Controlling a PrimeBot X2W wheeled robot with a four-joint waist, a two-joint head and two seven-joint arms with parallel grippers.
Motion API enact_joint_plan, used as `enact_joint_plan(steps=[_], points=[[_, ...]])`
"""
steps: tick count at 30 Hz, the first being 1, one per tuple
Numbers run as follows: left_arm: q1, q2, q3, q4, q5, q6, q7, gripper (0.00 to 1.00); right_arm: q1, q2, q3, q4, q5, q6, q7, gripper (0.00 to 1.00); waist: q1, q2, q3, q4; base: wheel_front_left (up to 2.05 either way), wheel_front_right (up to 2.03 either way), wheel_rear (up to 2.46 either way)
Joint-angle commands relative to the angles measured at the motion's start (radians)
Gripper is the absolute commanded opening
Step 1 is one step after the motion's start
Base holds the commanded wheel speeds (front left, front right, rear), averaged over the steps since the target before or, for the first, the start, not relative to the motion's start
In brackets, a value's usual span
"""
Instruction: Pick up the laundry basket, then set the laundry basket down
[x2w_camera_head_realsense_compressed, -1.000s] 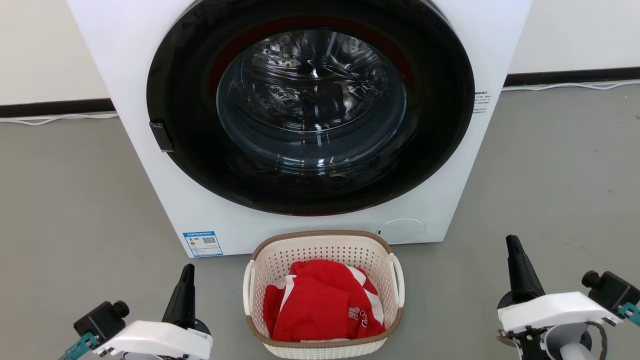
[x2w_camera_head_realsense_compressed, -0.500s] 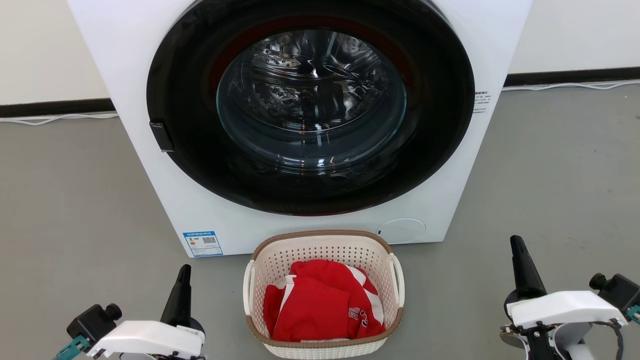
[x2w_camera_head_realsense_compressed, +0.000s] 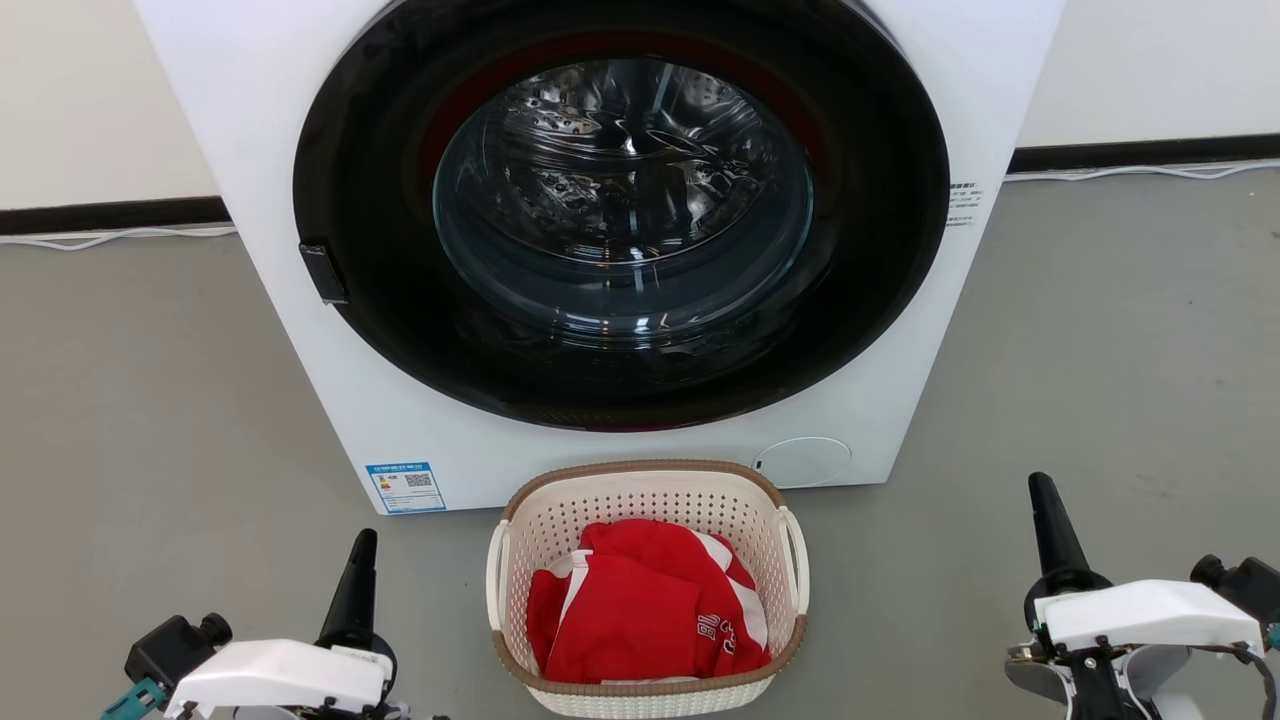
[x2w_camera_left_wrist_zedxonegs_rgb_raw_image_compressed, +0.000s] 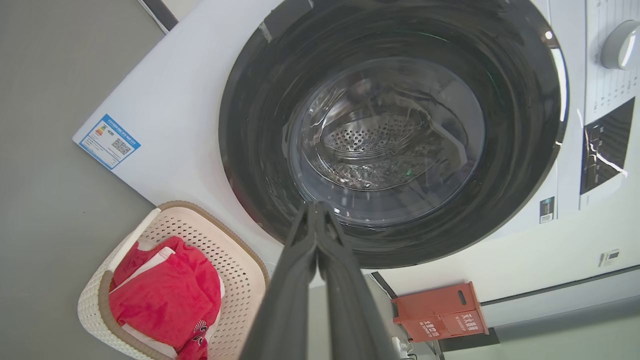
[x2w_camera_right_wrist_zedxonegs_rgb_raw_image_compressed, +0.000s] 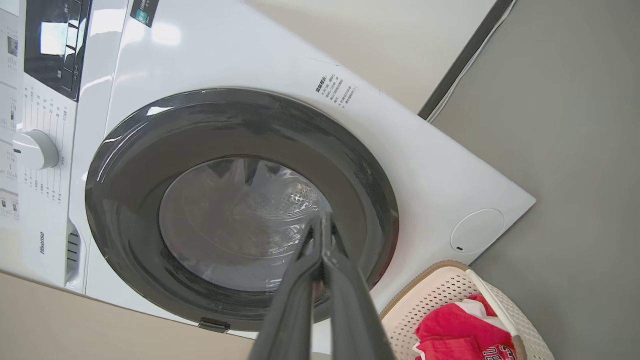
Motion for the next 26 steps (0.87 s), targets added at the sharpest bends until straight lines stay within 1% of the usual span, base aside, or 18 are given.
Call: enact_joint_plan(steps=[1,26], points=[[-0.049,0.011,0.023,-0.032,-0.03,-0.004,0.007,0.0,-0.018,-0.002,0.008,-0.032,0.028,0.004,0.014,0.0,-0.0001,-0.0001,0.0,0.0,0.0,0.0,0.0],[-0.056,0.014,0.053,-0.039,-0.264,-0.006,0.078,0.0,-0.011,0.008,-0.023,-0.045,0.264,0.006,0.085,0.0,-0.0001,-0.0001,0.0,0.0,0.0,0.0,0.0]])
